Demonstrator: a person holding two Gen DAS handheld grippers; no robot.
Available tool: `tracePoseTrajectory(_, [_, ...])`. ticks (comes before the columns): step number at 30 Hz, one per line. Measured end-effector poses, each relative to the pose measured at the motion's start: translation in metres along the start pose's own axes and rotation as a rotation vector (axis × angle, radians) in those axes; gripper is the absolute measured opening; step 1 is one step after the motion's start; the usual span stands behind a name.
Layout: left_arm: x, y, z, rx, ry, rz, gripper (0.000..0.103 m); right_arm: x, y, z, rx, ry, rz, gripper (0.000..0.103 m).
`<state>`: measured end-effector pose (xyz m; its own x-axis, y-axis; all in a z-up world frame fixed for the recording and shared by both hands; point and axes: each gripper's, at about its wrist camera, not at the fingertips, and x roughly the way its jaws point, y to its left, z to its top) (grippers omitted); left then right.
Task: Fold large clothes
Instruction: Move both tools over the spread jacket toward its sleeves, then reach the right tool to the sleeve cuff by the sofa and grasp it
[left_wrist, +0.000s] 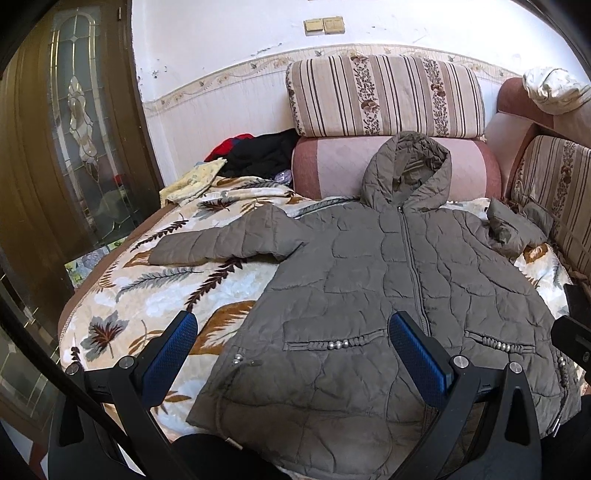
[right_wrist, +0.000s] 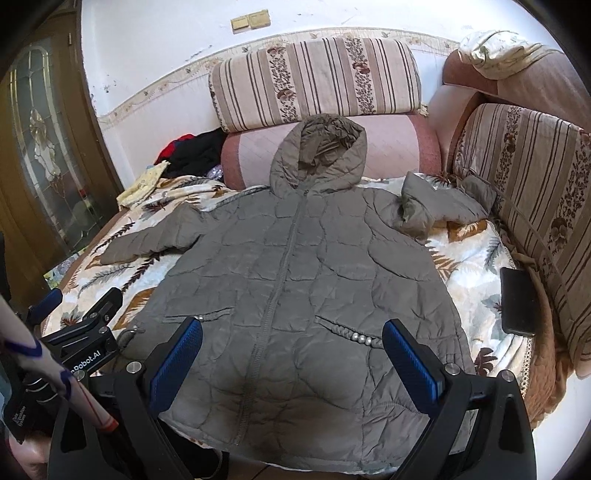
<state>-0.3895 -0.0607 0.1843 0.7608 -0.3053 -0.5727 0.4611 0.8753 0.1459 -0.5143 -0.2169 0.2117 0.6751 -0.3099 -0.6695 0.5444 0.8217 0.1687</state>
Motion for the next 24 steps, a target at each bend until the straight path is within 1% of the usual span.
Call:
tracePoseTrajectory(6, [0.026, -0.01, 0.009, 0.01, 0.012, -0.019, 0.103, 0.02, -0.012, 0.005, 0.012, 0.032, -0.037, 0.101])
tracePoseTrajectory(10, [0.045, -0.023, 0.025, 0.014, -0.007, -0.035, 0.103, 0.034, -0.022, 0.012, 0.01, 0.038, -0.085, 0.101])
tracePoseTrajectory(14, [0.067, -0.038, 0.042, 0.012, -0.018, -0.054, 0.103, 0.049, -0.032, 0.024, -0.003, 0.035, -0.155, 0.101])
tracePoseTrajectory(20, [0.113, -0.071, 0.063, 0.0, -0.002, -0.078, 0.103, 0.072, -0.05, 0.044, -0.014, 0.033, -0.242, 0.101])
tracePoseTrajectory(24, [0.148, -0.089, 0.062, -0.002, 0.024, -0.099, 0.103, 0.094, -0.06, 0.056, -0.025, 0.046, -0.293, 0.101])
